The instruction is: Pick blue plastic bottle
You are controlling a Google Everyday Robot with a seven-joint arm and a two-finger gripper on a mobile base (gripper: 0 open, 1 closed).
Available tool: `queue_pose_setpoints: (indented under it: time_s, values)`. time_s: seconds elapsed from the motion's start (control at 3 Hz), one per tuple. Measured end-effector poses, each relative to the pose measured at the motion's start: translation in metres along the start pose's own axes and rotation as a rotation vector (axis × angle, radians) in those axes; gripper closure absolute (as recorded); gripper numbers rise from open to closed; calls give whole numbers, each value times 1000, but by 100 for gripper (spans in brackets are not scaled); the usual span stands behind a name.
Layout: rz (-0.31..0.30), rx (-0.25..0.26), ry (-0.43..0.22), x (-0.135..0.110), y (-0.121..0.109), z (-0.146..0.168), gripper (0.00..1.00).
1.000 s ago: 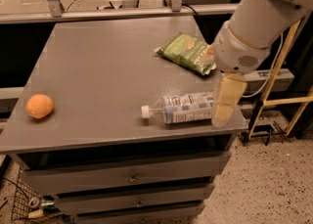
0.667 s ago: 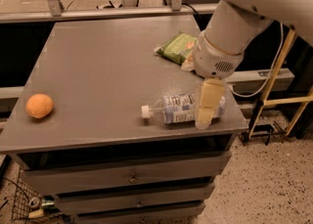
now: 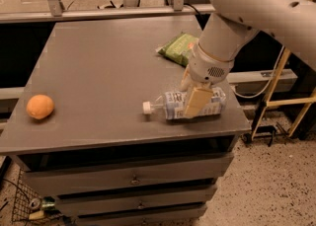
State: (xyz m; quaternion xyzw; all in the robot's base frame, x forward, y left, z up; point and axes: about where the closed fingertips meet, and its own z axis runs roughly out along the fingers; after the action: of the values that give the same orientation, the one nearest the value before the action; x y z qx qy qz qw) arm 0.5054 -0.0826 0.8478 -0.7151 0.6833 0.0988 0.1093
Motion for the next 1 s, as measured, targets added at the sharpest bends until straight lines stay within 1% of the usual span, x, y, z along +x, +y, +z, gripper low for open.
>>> queue_pose_setpoints:
  time_s: [0.33,0.67,1.0]
  values:
    - [14,-2,-4,4,-2,1,72]
    - [32,50,-32,17,-15,-26,95]
    - [27,140,-66,20,-28,-68,100]
